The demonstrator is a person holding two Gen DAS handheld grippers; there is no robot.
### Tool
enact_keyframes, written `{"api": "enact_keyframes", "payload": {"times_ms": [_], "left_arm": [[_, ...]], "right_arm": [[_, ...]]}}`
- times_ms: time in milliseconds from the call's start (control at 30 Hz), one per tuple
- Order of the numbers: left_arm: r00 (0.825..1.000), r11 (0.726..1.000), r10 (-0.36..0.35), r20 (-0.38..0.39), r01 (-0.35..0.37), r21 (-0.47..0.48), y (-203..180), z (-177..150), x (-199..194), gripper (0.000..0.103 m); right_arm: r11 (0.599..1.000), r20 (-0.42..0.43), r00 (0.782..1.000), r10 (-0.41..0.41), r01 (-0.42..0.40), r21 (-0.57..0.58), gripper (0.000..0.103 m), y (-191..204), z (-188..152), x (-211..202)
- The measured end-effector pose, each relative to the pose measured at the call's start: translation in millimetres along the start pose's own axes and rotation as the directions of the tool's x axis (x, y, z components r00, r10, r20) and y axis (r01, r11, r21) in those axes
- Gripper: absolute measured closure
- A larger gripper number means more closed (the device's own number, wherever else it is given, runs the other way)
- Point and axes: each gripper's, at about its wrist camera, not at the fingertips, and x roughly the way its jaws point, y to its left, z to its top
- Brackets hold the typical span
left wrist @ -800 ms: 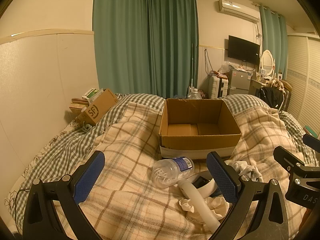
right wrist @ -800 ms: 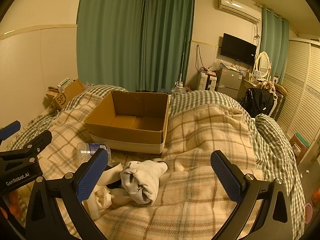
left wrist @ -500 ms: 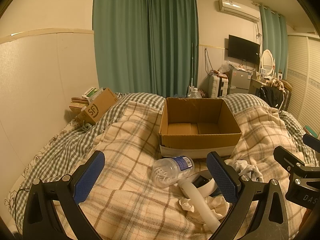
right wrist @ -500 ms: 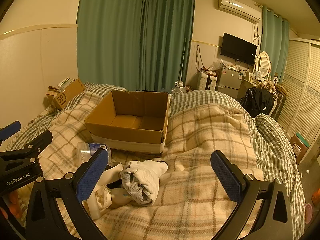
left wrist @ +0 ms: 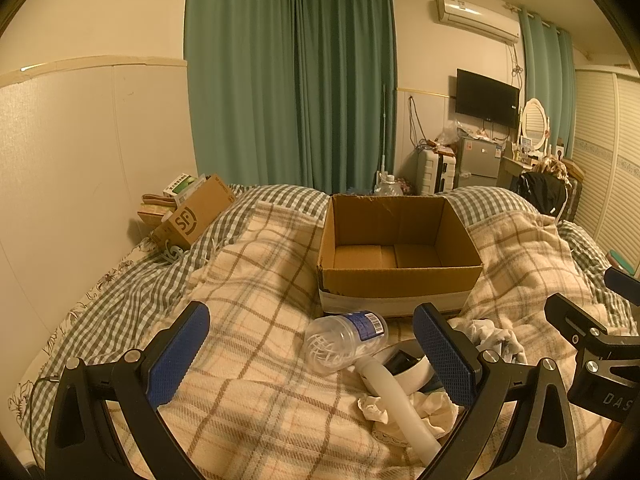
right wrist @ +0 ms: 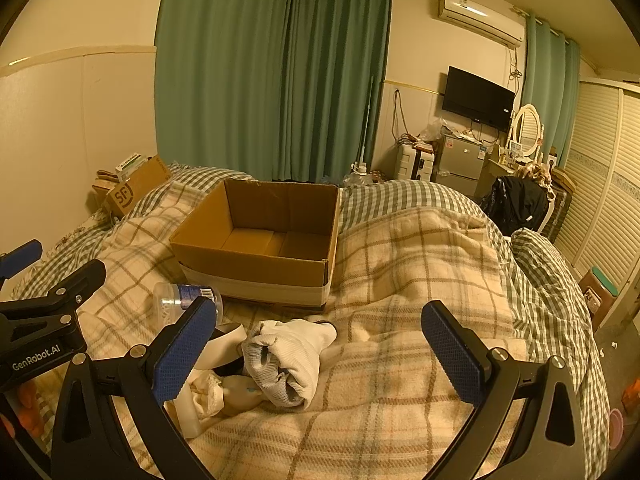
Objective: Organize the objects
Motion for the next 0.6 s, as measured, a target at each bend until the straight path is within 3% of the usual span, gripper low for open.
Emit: {"api": "enact_keyframes", "payload": {"times_ms": [600], "left_arm": [[1.000, 1.000, 0.000, -0.012, 0.000, -0.013, 2.7, 0.8, 1.1, 0.000]], "right_arm": [[0.999, 0.000, 1.000, 0.015, -0.015, -0.035, 0.000, 7.4, 9.6, -5.6]]}}
